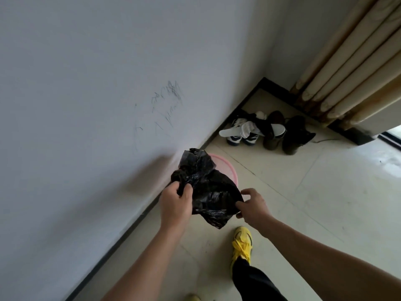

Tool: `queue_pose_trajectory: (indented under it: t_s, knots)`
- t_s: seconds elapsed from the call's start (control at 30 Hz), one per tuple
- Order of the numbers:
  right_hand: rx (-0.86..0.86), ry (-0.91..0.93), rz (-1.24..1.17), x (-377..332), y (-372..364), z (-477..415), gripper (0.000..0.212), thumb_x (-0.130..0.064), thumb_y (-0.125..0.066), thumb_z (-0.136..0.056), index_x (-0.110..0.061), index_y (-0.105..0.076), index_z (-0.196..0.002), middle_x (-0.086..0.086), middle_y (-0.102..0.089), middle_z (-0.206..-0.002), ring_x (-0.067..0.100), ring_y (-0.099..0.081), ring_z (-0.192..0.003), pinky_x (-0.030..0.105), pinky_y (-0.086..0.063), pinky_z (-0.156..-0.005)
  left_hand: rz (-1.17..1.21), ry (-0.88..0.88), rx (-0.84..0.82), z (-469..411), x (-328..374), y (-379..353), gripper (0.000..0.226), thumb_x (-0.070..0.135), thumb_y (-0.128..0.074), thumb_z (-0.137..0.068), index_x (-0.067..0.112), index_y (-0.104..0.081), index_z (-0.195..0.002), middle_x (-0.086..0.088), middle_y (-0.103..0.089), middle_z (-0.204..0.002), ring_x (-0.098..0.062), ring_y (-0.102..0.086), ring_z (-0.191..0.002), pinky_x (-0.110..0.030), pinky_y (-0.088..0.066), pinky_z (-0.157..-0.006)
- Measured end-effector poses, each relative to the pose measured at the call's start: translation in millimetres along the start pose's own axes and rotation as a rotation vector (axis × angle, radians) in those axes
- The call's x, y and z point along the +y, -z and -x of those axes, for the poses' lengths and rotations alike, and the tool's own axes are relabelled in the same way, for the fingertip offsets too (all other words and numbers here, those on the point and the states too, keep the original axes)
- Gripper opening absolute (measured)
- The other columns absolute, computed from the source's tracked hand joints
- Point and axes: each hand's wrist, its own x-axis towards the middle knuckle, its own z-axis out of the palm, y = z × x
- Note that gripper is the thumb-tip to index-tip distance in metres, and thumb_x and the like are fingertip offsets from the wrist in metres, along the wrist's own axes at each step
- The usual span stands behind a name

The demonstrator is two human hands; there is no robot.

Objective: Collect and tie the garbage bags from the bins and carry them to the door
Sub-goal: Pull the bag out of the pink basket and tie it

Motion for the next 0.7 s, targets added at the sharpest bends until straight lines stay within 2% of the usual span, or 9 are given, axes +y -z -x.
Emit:
queue_pose_trajectory:
  t_s: [0.2,0.3,0.4,0.5,0.57,0.63,0.7]
  knots:
    - [0.046,0.040,-0.071,46,-41,46,0.041,-0.002,-0.051,-0.091,-0.018,-0.050,-0.129,0.017,-0.068,-0.096,0.020,-0.060,-0.061,0.023,-0.045,-0.045,0.110,-0.137,-0.071,45,-17,28,0.039,0.015,-0.059,-0.085,0.012,-0.032,-0.057,0.001,-0.030,-0.049,-0.016,-0.030,-0.047,-0.029,-0.023,-0.045]
    - [0.117,0.068,-0.109,76,-62,76,0.035,-0.003,-0.049,-0.091,-0.017,-0.052,-0.123,0.018,-0.067,-0.098,0.020,-0.057,-0.059,0.026,-0.044,-0.045,0.127,-0.177,-0.087,74,-39,47,0.040,0.017,-0.061,-0.084,0.012,-0.032,-0.056,-0.002,-0.028,-0.049,-0.017,-0.029,-0.048,-0.030,-0.022,-0.047]
    - [0.211,0.108,-0.127,108,-76,110,0.025,-0.006,-0.047,-0.089,-0.017,-0.056,-0.109,0.014,-0.069,-0.085,0.023,-0.057,-0.059,0.034,-0.049,-0.053,0.159,-0.194,-0.134,114,-55,67,0.045,0.017,-0.060,-0.086,0.016,-0.028,-0.053,0.008,-0.027,-0.044,-0.016,-0.026,-0.046,-0.028,-0.021,-0.045]
    - [0.293,0.109,-0.151,131,-73,126,0.023,-0.006,-0.046,-0.085,-0.010,-0.065,-0.098,0.007,-0.065,-0.070,0.023,-0.058,-0.060,0.038,-0.050,-0.058,0.120,-0.167,-0.144,135,-63,70,0.046,0.013,-0.055,-0.088,0.016,-0.028,-0.051,0.010,-0.028,-0.037,-0.007,-0.025,-0.039,-0.022,-0.022,-0.041]
    - [0.328,0.097,-0.162,145,-66,130,0.024,-0.004,-0.046,-0.085,-0.010,-0.068,-0.091,0.006,-0.063,-0.070,0.023,-0.058,-0.063,0.038,-0.052,-0.062,0.093,-0.130,-0.151,141,-74,66,0.044,0.014,-0.053,-0.087,0.015,-0.028,-0.051,0.009,-0.029,-0.041,-0.011,-0.029,-0.042,-0.026,-0.024,-0.045]
    - [0.353,0.084,-0.161,163,-59,130,0.025,-0.004,-0.045,-0.085,-0.015,-0.068,-0.084,0.006,-0.065,-0.074,0.026,-0.061,-0.068,0.043,-0.056,-0.067,0.073,-0.081,-0.138,147,-94,55,0.038,0.016,-0.052,-0.084,0.013,-0.032,-0.052,0.000,-0.033,-0.047,-0.019,-0.034,-0.049,-0.033,-0.028,-0.050]
    - [0.357,0.060,-0.176,182,-54,125,0.027,-0.004,-0.044,-0.086,-0.018,-0.067,-0.081,0.007,-0.066,-0.078,0.026,-0.062,-0.068,0.042,-0.057,-0.067,0.045,-0.016,-0.139,154,-118,41,0.033,0.020,-0.050,-0.081,0.007,-0.037,-0.054,-0.004,-0.037,-0.050,-0.021,-0.039,-0.051,-0.035,-0.032,-0.051]
